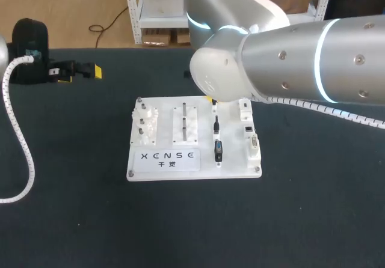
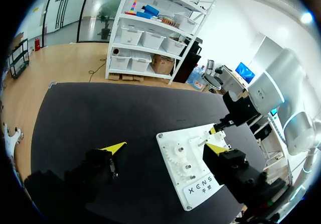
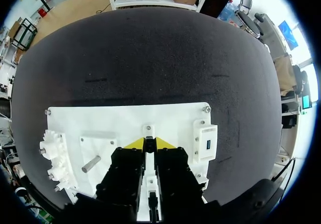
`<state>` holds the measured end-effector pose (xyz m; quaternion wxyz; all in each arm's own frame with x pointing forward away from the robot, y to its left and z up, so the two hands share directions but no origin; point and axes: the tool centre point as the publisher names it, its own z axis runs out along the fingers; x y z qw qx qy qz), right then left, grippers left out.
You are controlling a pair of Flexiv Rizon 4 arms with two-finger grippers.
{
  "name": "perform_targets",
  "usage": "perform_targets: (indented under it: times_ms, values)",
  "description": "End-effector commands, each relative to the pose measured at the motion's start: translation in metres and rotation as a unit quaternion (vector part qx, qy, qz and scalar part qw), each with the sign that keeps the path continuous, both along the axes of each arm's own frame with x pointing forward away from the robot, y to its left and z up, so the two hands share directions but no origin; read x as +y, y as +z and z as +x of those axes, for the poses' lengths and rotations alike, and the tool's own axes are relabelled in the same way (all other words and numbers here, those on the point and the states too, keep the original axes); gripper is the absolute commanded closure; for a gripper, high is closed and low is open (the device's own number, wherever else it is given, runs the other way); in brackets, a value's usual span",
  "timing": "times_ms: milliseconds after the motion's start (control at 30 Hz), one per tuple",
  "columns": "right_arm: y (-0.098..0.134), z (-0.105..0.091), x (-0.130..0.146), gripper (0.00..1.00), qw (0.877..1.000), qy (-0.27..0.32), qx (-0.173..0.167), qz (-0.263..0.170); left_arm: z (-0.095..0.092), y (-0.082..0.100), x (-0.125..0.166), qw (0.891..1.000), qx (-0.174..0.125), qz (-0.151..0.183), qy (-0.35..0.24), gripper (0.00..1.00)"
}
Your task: Insert the USB connector, Ethernet cable, and multi-pin plug into their matching sockets one by one.
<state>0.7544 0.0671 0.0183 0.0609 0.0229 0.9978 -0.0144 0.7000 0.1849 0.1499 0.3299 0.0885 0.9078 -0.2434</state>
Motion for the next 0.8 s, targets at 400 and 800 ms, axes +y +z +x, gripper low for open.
perform_targets:
  times_ms: [400,800]
  values:
    - [0.021,-0.003,-0.009,1.0,1.0,-0.004,-0.026,0.013,0.0,0.0,0.0,1.0,0.0,0.0,0.0,0.0]
    - [0.028,-0.008,-0.04,1.0,0.999,-0.023,-0.032,0.007,0.0,0.0,0.0,1.0,0.0,0.0,0.0,0.0]
